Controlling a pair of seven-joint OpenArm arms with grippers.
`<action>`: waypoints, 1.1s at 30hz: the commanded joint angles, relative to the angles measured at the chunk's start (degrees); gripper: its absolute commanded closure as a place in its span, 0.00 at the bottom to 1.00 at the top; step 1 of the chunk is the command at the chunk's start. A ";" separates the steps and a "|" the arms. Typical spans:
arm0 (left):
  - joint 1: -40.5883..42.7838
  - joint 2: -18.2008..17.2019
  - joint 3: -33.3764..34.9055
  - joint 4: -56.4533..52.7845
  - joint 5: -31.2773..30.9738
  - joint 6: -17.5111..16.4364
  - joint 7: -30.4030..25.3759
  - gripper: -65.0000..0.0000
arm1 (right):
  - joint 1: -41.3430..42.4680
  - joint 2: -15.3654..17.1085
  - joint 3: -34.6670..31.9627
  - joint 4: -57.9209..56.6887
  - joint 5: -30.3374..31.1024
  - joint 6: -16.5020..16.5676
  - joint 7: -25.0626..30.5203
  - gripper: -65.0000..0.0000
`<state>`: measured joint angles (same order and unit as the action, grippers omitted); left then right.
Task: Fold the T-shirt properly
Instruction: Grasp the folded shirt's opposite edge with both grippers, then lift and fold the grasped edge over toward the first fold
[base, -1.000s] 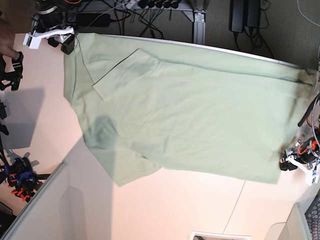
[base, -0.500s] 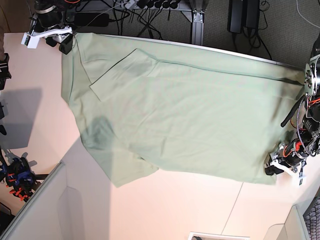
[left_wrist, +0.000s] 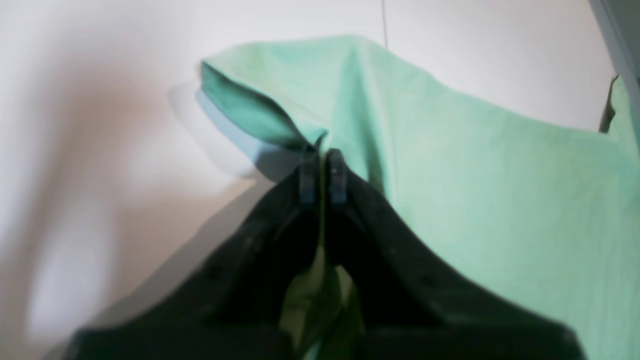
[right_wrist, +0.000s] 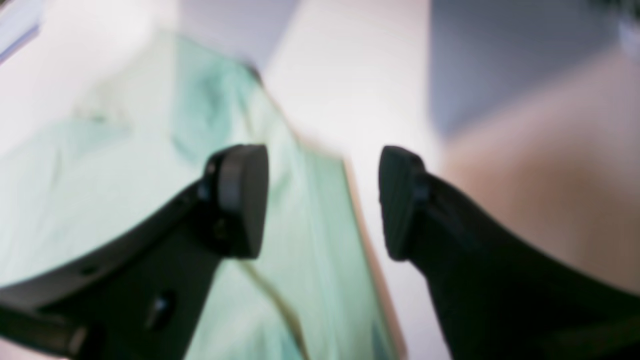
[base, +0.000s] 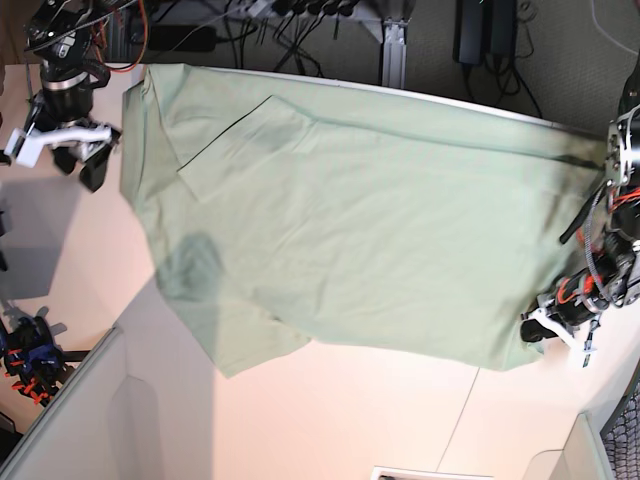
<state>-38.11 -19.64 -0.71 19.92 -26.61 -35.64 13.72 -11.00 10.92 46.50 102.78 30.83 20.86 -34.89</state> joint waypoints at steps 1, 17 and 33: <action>-1.90 -0.50 -0.04 0.76 -0.55 -1.07 -0.57 1.00 | 2.01 1.57 -0.26 -0.57 -0.46 -0.15 1.70 0.46; -1.86 -0.90 7.56 0.76 -0.52 -1.07 0.04 1.00 | 42.10 9.88 -15.17 -59.71 -19.54 -3.19 13.44 0.46; -1.73 -1.99 7.56 0.76 -0.59 -1.05 -3.41 1.00 | 45.79 3.98 -20.15 -69.11 -20.46 -0.46 18.45 0.46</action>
<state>-38.24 -20.95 6.81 20.21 -27.00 -36.51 11.07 33.85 14.52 26.44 33.30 10.72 20.16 -14.61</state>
